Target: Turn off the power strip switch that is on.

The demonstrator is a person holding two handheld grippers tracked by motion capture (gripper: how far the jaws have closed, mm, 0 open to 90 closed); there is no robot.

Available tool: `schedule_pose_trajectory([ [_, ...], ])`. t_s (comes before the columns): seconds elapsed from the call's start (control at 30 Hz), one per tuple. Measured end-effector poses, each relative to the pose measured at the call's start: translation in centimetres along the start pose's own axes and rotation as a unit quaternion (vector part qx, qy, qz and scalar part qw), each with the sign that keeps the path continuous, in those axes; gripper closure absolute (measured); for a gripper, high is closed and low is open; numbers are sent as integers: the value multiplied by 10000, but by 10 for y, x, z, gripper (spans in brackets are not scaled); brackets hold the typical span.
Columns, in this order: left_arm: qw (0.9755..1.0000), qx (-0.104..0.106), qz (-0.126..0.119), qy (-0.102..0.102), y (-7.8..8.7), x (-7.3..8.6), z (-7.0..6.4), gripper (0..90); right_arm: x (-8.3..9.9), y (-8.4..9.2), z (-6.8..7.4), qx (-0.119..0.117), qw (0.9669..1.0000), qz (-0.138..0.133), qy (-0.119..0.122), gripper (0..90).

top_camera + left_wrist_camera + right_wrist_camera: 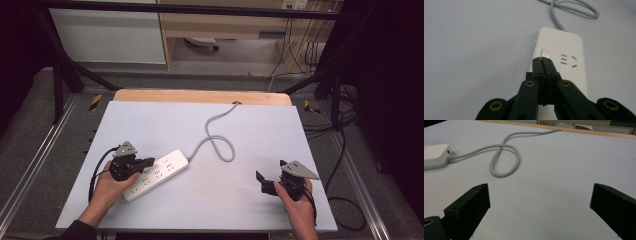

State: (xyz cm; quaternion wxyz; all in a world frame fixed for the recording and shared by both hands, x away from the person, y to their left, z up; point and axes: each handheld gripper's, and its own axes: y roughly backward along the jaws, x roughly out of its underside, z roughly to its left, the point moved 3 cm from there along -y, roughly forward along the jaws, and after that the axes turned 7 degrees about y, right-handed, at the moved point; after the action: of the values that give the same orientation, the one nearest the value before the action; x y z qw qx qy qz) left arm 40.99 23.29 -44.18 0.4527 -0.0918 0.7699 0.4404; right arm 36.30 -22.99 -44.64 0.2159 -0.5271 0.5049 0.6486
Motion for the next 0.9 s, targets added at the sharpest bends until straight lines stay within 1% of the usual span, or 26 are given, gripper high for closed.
schedule_pose_trajectory([
  [0.2,9999,-16,93,-66,-1,1,0,900,0,0,0,-3,10000,-2,5,32],
  [0.4,9998,-52,170,-88,-2,2,1,900,0,0,0,-6,10000,1,13,32],
  [0.47,9998,-56,175,-62,-3,3,0,900,0,0,0,-7,10000,1,14,32],
  [0.53,9997,-65,212,-94,-3,3,0,900,0,0,0,-6,10000,0,15,32],
  [0.9,9996,-77,241,-119,-4,4,0,900,0,0,0,-7,10000,0,10,32],
])
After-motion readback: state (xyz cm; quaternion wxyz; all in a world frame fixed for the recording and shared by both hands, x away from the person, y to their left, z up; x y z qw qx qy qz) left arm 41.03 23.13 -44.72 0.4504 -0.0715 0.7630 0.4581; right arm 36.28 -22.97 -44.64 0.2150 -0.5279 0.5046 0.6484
